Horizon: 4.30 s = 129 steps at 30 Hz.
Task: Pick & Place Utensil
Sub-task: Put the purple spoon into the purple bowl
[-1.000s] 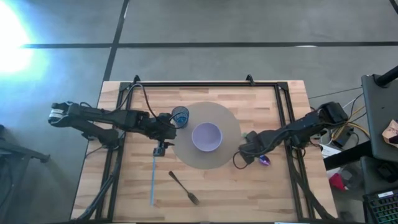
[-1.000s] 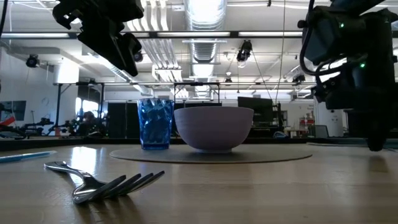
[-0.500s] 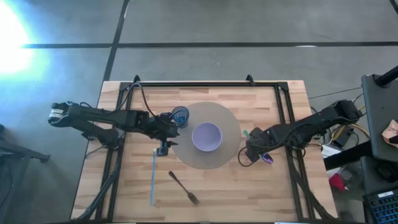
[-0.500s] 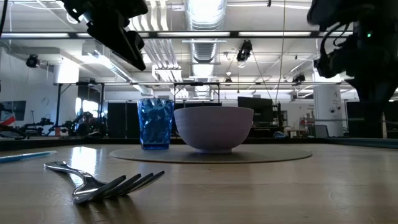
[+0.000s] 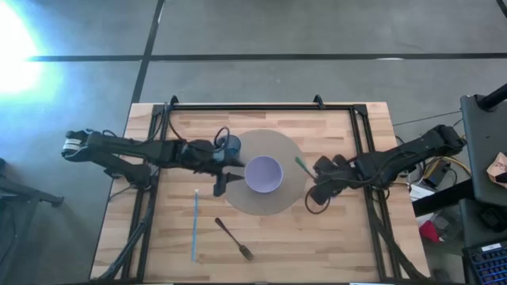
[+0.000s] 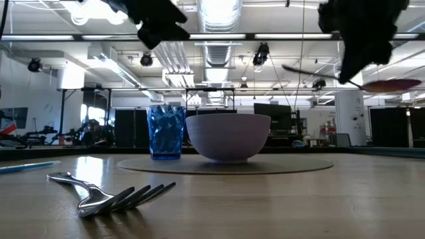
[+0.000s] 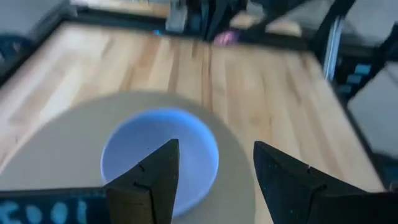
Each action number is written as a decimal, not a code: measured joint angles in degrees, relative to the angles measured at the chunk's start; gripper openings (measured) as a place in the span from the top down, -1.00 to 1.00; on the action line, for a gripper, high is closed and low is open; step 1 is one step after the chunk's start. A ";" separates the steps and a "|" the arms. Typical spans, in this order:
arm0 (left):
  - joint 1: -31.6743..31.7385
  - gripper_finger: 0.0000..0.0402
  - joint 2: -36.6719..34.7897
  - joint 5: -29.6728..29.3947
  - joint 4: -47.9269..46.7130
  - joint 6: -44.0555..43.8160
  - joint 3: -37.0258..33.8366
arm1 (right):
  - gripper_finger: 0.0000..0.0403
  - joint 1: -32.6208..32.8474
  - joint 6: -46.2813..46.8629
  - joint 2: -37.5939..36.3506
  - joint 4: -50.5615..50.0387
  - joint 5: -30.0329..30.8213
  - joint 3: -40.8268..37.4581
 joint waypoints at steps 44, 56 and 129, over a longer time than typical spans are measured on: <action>3.32 0.02 2.79 -11.68 36.81 8.97 -8.13 | 0.94 0.77 -47.44 24.35 67.11 53.53 3.85; 6.71 0.02 8.60 -5.01 43.77 7.44 -7.74 | 0.94 -0.86 -50.82 27.31 72.86 52.40 3.87; 7.09 1.00 13.57 -1.05 28.10 8.60 0.52 | 0.30 0.55 -56.16 8.21 50.86 24.44 3.38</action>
